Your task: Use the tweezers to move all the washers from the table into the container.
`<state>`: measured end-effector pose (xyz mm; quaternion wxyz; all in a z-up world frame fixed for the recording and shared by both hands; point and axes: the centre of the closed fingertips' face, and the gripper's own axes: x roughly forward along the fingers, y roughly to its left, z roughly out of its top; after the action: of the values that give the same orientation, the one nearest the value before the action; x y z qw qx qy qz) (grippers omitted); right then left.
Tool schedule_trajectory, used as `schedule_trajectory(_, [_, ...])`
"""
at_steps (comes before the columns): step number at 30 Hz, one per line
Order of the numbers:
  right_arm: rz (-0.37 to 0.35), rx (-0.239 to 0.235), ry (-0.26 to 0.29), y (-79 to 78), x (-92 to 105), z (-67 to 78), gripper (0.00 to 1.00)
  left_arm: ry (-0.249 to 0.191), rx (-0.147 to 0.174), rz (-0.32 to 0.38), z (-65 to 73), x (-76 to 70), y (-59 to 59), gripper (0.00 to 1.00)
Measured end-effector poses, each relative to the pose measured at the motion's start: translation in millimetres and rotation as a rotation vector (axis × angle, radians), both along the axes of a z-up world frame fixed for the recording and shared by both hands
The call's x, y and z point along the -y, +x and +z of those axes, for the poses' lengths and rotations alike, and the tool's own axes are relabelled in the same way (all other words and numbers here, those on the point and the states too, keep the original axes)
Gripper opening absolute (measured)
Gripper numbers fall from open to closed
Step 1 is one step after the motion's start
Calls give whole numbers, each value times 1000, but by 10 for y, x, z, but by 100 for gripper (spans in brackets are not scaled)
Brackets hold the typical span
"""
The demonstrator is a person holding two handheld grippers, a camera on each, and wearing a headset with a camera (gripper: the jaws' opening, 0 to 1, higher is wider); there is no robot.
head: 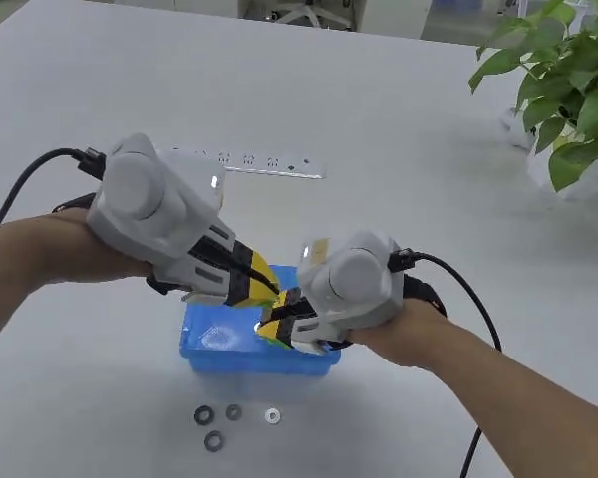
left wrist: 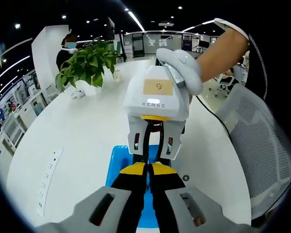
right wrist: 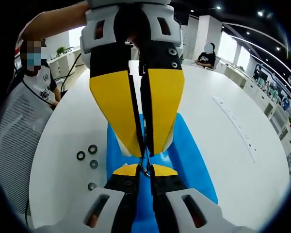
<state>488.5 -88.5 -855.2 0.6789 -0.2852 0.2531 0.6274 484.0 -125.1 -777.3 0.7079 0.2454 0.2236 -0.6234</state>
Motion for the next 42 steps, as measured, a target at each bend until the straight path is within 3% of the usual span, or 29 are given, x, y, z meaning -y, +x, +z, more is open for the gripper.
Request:
schedule_trajectory(10, [18,-2,-27,-18,7,-75,11,8,-6,3,-69,-18,-18,6])
schedule_trajectory(23, [19,-3,-20,-13,13,-55,11,7,0,5,-46,-17,-13,6])
schedule_trajectory(42, [25,34,7,-66,0,211,11,3,44,-1,216,-30,-92,6])
